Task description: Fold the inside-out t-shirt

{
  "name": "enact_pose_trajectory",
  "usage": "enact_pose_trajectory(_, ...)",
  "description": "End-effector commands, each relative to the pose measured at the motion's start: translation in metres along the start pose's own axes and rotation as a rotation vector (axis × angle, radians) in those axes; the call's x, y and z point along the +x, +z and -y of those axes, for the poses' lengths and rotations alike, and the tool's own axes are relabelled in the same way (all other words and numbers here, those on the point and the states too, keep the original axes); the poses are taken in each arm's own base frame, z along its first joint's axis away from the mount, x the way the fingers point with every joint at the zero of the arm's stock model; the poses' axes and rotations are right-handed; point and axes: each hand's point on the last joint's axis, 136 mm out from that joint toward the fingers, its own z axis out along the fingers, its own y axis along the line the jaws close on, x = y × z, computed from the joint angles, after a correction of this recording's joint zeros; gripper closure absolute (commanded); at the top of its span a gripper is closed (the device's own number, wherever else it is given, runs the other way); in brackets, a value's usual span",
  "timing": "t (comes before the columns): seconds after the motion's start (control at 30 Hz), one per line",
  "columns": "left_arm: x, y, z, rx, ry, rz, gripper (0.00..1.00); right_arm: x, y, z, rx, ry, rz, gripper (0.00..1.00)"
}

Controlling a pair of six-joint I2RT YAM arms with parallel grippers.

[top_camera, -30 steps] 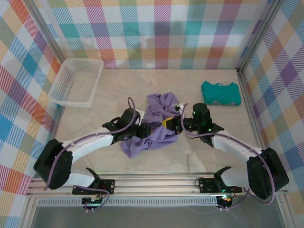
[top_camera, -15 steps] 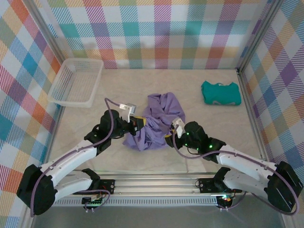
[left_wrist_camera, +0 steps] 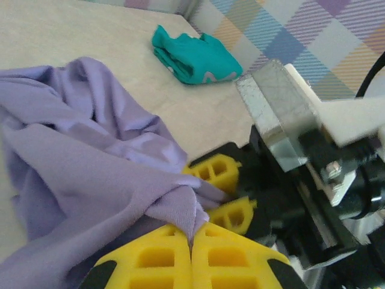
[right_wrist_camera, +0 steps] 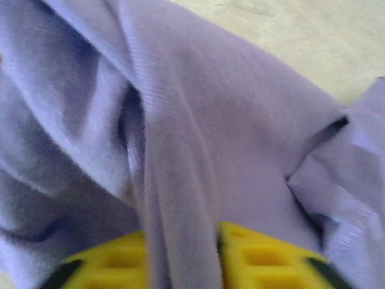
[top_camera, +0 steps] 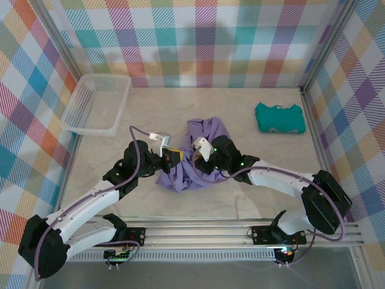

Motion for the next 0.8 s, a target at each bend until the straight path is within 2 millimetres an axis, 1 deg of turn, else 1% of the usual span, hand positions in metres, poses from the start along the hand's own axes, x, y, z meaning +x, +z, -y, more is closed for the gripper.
enact_pose_trajectory(0.0, -0.009, -0.016, -0.047, -0.304, -0.018, 0.032, 1.0, -0.055, -0.04, -0.029, -0.327, 0.11, 0.182, 0.96)
enact_pose_trajectory(0.03, -0.007, -0.02, -0.061, -0.393, -0.028, 0.015, 0.98, -0.061, -0.051, -0.034, -0.412, 0.154, 0.213, 0.97)
enact_pose_trajectory(0.07, -0.004, -0.022, -0.07, -0.453, -0.029, -0.02, 0.92, -0.066, -0.061, -0.04, -0.494, 0.189, 0.24, 0.98)
enact_pose_trajectory(0.13, 0.003, -0.019, -0.072, -0.475, -0.021, -0.09, 0.82, -0.071, -0.069, -0.046, -0.575, 0.234, 0.245, 1.0)
enact_pose_trajectory(0.17, 0.004, -0.018, -0.069, -0.471, -0.019, -0.106, 0.74, -0.073, -0.069, -0.047, -0.591, 0.255, 0.24, 1.0)
enact_pose_trajectory(0.2, 0.011, -0.021, -0.067, -0.476, -0.021, -0.137, 0.68, -0.073, -0.067, -0.047, -0.595, 0.275, 0.237, 1.0)
enact_pose_trajectory(0.37, 0.015, -0.038, -0.04, -0.412, -0.062, -0.107, 0.48, -0.074, -0.063, -0.042, -0.584, 0.315, 0.238, 1.0)
enact_pose_trajectory(0.4, 0.016, -0.04, -0.029, -0.365, -0.062, -0.107, 0.4, -0.074, -0.063, -0.042, -0.589, 0.316, 0.237, 1.0)
enact_pose_trajectory(0.47, 0.018, -0.04, -0.008, -0.268, -0.021, -0.118, 0.28, -0.072, -0.062, -0.043, -0.605, 0.325, 0.214, 1.0)
enact_pose_trajectory(0.5, 0.018, -0.039, -0.001, -0.243, 0.013, -0.125, 0.25, -0.071, -0.063, -0.044, -0.62, 0.321, 0.201, 1.0)
enact_pose_trajectory(0.57, 0.018, -0.038, 0.007, -0.225, 0.085, -0.152, 0.23, -0.068, -0.063, -0.044, -0.631, 0.319, 0.172, 1.0)
enact_pose_trajectory(0.67, 0.018, -0.031, 0.021, -0.177, 0.167, -0.179, 0.21, -0.068, -0.066, -0.044, -0.647, 0.316, 0.147, 1.0)
enact_pose_trajectory(0.77, 0.024, -0.021, 0.036, -0.123, 0.227, -0.226, 0.21, -0.067, -0.068, -0.038, -0.631, 0.323, 0.138, 1.0)
